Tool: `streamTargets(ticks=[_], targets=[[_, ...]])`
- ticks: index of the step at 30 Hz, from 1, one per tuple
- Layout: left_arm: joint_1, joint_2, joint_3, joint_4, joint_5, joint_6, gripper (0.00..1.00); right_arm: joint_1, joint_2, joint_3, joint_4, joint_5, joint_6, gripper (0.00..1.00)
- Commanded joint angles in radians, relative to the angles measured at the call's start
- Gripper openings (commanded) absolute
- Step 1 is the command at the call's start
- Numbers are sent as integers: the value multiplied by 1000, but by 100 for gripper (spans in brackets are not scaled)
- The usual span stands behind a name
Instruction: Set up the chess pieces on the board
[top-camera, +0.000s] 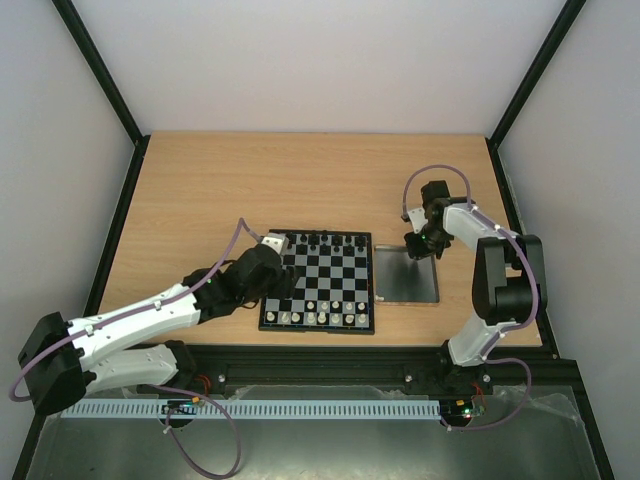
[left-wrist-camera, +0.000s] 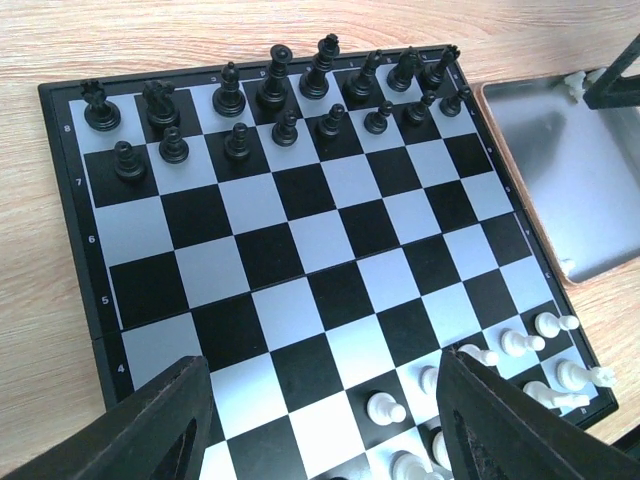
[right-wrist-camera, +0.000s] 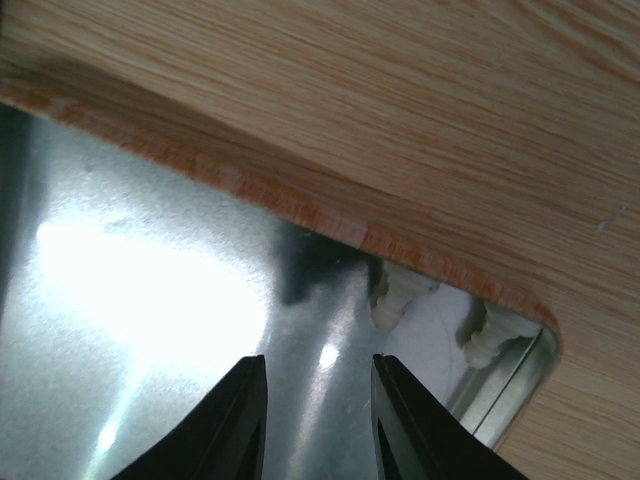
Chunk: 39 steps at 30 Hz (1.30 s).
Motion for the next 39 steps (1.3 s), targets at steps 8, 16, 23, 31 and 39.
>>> streamTargets(ticks=[8,16,23,31,39], targets=[[4,-18,-21,45,32,-22,65,-4,55,-16,45,65,51,25],[3,-15,-24,48,36,-28,65,-4,98,-23,76,78,63,24],[3,-16,-33,53,40,-31,65,-5,125,-48,111,89,63,17],[2,-21,-30,38,38,-21,65,-8,101,-63,67,81,25,4],[29,-61,21,-67,-38,39,66,19,-55,-26,-145,-6,-127,5]])
